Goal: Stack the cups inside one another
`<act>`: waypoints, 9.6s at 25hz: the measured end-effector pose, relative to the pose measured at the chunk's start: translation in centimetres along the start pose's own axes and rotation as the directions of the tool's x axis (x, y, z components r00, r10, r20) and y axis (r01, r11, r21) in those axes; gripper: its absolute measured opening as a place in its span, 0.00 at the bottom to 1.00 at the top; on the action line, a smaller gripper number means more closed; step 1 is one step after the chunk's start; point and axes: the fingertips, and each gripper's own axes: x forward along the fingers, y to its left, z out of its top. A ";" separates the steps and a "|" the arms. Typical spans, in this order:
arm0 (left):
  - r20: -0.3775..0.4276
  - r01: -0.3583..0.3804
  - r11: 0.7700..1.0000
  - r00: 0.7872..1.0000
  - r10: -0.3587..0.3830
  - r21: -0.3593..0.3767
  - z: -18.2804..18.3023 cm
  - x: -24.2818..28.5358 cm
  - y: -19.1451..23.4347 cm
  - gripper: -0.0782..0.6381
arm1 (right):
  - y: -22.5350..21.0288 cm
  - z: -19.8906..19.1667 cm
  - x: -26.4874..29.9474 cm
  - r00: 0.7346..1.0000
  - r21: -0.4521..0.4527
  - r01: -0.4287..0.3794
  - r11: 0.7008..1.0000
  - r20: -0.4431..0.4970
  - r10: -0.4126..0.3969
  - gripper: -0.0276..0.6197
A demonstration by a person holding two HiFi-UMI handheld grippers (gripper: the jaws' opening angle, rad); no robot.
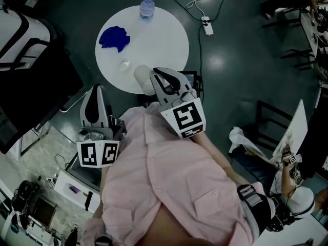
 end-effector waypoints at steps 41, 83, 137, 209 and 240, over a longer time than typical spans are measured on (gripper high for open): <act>-0.077 0.023 0.999 0.997 -0.025 -0.023 -1.2 2.1 -0.7 0.12 | -1.0 -1.9 0.3 0.996 0.032 -0.018 0.999 -0.088 0.021 0.11; -0.077 -0.006 0.999 0.997 0.002 -0.054 -1.4 3.5 0.4 0.12 | -2.3 -2.2 1.5 0.993 0.050 -0.011 0.999 -0.118 0.017 0.11; -0.026 -0.051 0.998 0.998 0.050 -0.035 -3.2 4.6 -5.8 0.12 | -7.3 -2.9 -1.2 0.994 0.023 -0.076 0.997 -0.080 0.078 0.11; 0.060 -0.230 0.972 0.971 0.232 -0.037 -2.3 -0.8 -4.9 0.12 | -1.8 -7.8 6.4 0.867 -0.126 -0.414 0.902 -0.356 0.348 0.11; 0.047 -0.247 0.968 0.967 0.249 -0.050 -2.1 0.0 -3.7 0.12 | -1.5 -11.8 8.5 0.805 -0.181 -0.471 0.863 -0.488 0.338 0.11</act>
